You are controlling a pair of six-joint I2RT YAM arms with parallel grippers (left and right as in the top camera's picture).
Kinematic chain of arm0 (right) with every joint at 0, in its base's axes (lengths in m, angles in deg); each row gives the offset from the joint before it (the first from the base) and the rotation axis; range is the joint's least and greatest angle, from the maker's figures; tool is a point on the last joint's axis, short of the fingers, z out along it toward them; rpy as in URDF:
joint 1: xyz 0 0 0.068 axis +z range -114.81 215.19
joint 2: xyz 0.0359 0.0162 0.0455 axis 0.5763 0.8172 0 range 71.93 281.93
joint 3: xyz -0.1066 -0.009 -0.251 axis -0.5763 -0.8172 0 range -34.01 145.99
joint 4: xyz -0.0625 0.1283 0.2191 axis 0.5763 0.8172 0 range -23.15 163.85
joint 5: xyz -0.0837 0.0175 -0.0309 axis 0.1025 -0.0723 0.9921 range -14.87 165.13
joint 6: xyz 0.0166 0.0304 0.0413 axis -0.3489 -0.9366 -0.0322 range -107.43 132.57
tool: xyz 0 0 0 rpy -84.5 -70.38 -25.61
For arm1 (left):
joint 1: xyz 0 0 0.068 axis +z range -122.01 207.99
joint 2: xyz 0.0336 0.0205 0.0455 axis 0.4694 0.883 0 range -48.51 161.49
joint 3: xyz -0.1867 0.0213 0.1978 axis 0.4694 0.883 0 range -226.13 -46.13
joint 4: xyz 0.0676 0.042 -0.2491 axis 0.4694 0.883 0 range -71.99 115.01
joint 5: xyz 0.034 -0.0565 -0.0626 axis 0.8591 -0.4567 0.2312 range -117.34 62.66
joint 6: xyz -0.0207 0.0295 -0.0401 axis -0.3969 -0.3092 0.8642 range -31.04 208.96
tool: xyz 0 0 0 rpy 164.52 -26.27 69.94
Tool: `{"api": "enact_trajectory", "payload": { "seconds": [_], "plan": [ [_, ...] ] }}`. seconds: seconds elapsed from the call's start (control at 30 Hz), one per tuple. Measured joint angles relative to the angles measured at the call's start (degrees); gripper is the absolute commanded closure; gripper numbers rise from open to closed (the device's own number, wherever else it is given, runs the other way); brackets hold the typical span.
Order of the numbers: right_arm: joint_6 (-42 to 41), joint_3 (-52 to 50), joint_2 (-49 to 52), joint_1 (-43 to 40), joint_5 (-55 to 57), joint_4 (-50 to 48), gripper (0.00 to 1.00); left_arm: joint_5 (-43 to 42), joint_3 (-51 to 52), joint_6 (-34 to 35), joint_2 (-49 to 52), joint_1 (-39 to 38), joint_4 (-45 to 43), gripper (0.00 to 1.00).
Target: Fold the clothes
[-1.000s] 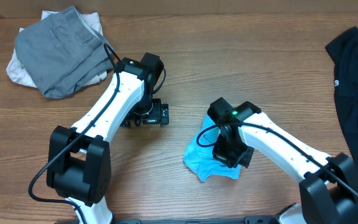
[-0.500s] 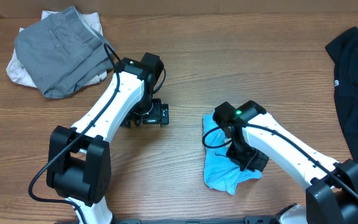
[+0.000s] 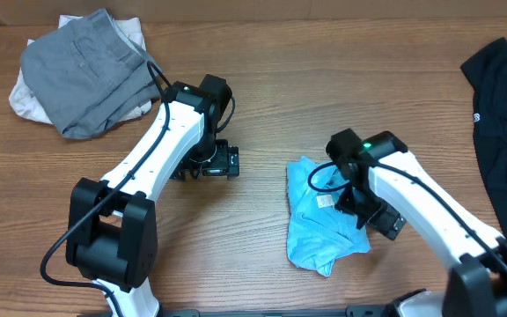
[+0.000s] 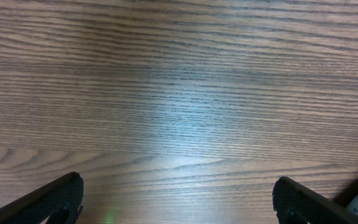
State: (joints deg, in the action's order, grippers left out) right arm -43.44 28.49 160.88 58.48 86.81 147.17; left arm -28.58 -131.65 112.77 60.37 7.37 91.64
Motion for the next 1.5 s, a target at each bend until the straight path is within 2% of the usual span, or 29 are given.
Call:
{"api": "enact_trajectory", "payload": {
  "seconds": [0.2, 0.37, 0.6, 0.73, 1.03, 1.2, 1.27, 1.3, 1.4, 1.47, 1.5],
  "plan": [
    [15.72, 1.7, -5.01, 0.0, -10.67, -10.99, 0.17, 0.0, 0.0, 0.0, 0.0, 0.0, 0.02, 0.0],
    [25.2, 0.83, -4.74, 0.04, -18.05, -15.61, 0.26, -0.02, 0.0, 0.0, 0.0, 0.0, 0.04, 0.0],
    [29.29, -3.13, -2.64, -0.15, -18.6, -17.55, 0.27, -0.02, 0.0, -0.02, 0.0, 0.0, 0.66, 0.0],
    [30.67, -3.76, -2.54, -1.33, -17.18, -18.23, 0.32, -0.02, 0.0, -0.04, 0.0, 0.0, 0.63, 0.0],
    [35.08, -6.34, -1.97, -3.08, -17.0, -26.64, 0.36, -0.02, 0.0, -0.07, 0.0, 0.0, 0.46, 0.0],
    [36.04, -7.15, 0.13, -3.1, -16.55, -28.89, 0.48, -0.02, 0.0, -0.2, 0.0, 0.0, 0.44, 0.0],
    [36.39, -7.17, 0.39, -3.15, -16.13, -29.35, 0.58, -0.02, 0.0, -0.2, 0.0, 0.0, 0.46, 0.0],
    [36.37, -7.17, 0.44, -3.3, -16.06, -29.4, 0.67, -0.02, 0.0, -0.2, 0.0, 0.0, 0.44, 0.0],
    [36.74, -7.19, 0.44, -4.22, -15.74, -29.35, 0.8, -0.02, 0.0, -0.2, 0.0, 0.0, 0.44, 0.0],
    [36.61, -7.19, 0.44, -5.55, -15.5, -29.22, 0.94, -0.02, 0.0, -0.2, 0.0, 0.0, 0.44, 0.0],
    [36.76, -7.19, 0.44, -6.27, -15.3, -29.22, 0.96, -0.02, 0.0, -0.2, 0.0, 0.0, 0.44, 0.0]
  ]
}}
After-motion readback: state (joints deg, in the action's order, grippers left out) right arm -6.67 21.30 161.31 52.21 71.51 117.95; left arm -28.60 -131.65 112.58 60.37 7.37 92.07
